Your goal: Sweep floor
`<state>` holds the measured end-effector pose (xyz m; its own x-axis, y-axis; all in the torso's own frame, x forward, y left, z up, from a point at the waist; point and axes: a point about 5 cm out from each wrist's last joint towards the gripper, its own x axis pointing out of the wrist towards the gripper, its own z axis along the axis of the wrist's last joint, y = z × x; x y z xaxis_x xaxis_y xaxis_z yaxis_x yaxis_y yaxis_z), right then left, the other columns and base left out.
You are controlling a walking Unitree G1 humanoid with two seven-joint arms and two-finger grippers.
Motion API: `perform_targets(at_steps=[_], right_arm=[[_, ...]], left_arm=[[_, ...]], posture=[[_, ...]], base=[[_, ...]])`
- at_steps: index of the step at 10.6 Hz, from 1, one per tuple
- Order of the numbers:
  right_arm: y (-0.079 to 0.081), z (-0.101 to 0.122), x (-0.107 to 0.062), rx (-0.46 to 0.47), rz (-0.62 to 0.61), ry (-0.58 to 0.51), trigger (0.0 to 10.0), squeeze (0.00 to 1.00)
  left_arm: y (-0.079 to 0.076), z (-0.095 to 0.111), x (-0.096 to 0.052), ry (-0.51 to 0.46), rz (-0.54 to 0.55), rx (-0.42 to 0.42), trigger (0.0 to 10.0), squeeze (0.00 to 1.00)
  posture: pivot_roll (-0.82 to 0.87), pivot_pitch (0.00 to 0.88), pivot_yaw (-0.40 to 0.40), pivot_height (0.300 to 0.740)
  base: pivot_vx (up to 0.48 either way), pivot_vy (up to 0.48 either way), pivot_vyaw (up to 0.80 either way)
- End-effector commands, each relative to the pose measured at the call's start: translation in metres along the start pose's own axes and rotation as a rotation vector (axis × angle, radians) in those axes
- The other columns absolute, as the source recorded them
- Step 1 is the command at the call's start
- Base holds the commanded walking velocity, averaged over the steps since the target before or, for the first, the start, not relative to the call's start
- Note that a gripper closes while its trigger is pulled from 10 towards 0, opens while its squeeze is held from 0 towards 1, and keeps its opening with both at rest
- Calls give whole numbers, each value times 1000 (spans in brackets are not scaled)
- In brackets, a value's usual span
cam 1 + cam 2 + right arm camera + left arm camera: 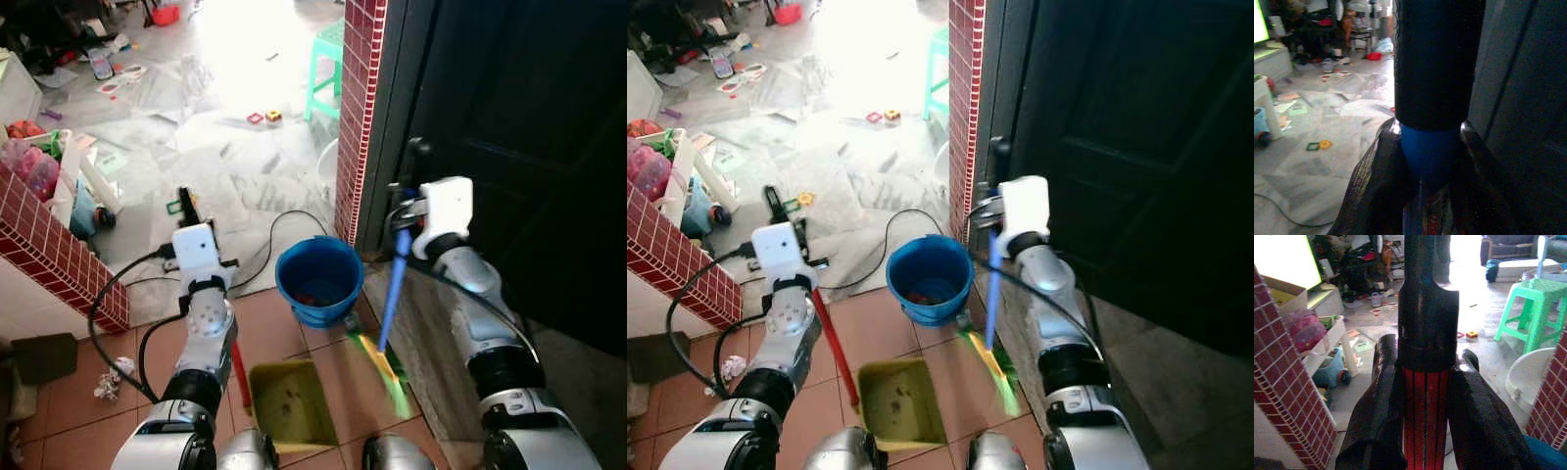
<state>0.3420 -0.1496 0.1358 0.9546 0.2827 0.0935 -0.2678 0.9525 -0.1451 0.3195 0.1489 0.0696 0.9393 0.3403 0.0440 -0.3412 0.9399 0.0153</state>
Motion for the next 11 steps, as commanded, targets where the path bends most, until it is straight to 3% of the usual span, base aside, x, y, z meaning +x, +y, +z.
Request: perform_targets(at_steps=[1,2,4,5,7,9,11], right_arm=[[3,12,4,-4,38,-52,10000,0],[6,11,4,6,82,-41,10000,0],[28,7,-6,102,381,51,10000,0],[40,9,-18,96,558,80,10000,0],[43,18,-37,98,768,111,10000,0],[36,26,-48,64,887,146,10000,0],[31,67,-31,149,811,-19,10000,0]], left_arm=[[8,9,7,-62,58,44,10000,0],[10,8,7,-61,69,40,10000,0],[10,6,7,-64,81,34,10000,0],[8,6,7,-65,76,37,10000,0],[6,6,8,-59,72,41,10000,0],[6,6,9,-55,80,46,10000,0],[6,6,10,-53,78,46,10000,0]], posture=[[-138,85,67,740],[-141,80,63,740],[-144,75,64,740],[-152,70,67,740],[-158,65,68,740],[-160,62,68,740],[-163,60,71,740]], base=[[0,0,0],[0,0,0],[0,0,0],[0,0,0],[0,0,0],[0,0,0],[0,0,0]])
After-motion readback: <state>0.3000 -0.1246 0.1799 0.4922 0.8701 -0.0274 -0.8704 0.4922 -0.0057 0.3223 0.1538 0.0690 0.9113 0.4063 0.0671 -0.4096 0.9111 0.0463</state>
